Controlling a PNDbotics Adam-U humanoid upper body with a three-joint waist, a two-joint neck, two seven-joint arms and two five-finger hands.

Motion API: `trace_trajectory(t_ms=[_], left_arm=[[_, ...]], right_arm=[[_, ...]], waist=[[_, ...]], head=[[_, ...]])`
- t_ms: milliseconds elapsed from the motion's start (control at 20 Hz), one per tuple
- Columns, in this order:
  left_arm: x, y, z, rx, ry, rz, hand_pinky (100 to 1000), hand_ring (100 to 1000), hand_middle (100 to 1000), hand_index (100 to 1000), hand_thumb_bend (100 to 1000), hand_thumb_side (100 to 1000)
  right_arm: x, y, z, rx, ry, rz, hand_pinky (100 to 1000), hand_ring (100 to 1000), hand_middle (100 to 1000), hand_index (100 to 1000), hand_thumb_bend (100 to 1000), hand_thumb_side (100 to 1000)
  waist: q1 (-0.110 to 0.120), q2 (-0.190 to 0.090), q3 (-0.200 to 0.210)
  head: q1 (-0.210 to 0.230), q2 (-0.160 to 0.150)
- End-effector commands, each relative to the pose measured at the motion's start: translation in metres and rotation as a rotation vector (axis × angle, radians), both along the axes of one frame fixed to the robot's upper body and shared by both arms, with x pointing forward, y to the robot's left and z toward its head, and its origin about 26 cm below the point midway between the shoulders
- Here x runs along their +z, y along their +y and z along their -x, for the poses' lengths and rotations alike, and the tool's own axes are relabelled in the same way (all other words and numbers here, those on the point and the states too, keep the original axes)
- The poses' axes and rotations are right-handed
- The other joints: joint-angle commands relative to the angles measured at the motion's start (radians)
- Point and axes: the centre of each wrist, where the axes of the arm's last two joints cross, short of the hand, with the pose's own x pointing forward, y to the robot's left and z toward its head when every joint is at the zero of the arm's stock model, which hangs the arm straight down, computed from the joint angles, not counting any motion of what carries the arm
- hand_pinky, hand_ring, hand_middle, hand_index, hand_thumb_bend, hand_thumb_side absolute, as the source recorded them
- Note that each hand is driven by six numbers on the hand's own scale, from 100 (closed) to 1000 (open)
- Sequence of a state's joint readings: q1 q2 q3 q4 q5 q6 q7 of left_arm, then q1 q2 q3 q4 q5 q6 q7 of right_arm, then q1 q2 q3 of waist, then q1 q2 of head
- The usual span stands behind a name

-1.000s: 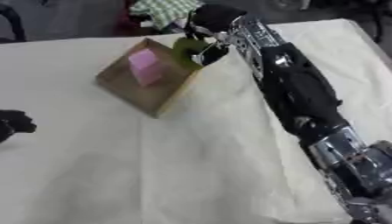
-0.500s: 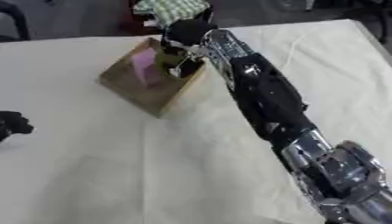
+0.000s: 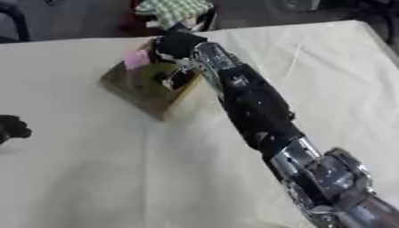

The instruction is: Pick up objects on the table and place them in the box.

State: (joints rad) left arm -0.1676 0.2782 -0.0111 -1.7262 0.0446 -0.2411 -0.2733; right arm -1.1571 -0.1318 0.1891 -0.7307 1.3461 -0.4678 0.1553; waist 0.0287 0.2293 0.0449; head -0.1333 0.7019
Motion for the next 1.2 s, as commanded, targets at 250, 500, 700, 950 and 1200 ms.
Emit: trace_trajectory(t_ms=[250, 500, 700, 950, 1200], left_arm=[[0.006, 0.001, 0.0, 0.0, -0.021, -0.004, 702, 647, 610, 742, 100, 1000], [0.005, 0.004, 0.0, 0.01, -0.018, -0.005, 702, 646, 610, 742, 100, 1000], [0.005, 0.007, 0.001, 0.024, -0.017, -0.006, 702, 647, 610, 742, 100, 1000], [0.005, 0.009, 0.002, 0.039, -0.018, -0.005, 702, 646, 610, 742, 100, 1000], [0.005, 0.012, 0.003, 0.055, -0.021, -0.002, 702, 646, 609, 742, 100, 1000]], right_arm=[[0.027, -0.015, -0.002, -0.024, -0.092, -0.064, 789, 856, 943, 1000, 100, 270], [0.054, -0.033, 0.002, -0.021, -0.164, -0.134, 782, 849, 937, 1000, 100, 199], [0.075, -0.057, 0.01, 0.004, -0.243, -0.188, 764, 832, 915, 1000, 100, 155], [0.083, -0.094, 0.024, 0.026, -0.339, -0.284, 736, 796, 868, 1000, 100, 119], [0.076, -0.127, 0.042, 0.005, -0.412, -0.41, 691, 744, 817, 996, 100, 212]], waist=[[0.001, -0.016, -0.007], [-0.002, -0.019, -0.018], [-0.006, -0.021, -0.029], [-0.011, -0.022, -0.042], [-0.01, -0.022, -0.053]], head=[[0.006, -0.01], [0.016, -0.007], [0.03, -0.004], [0.05, 0.0], [0.065, 0.001]])
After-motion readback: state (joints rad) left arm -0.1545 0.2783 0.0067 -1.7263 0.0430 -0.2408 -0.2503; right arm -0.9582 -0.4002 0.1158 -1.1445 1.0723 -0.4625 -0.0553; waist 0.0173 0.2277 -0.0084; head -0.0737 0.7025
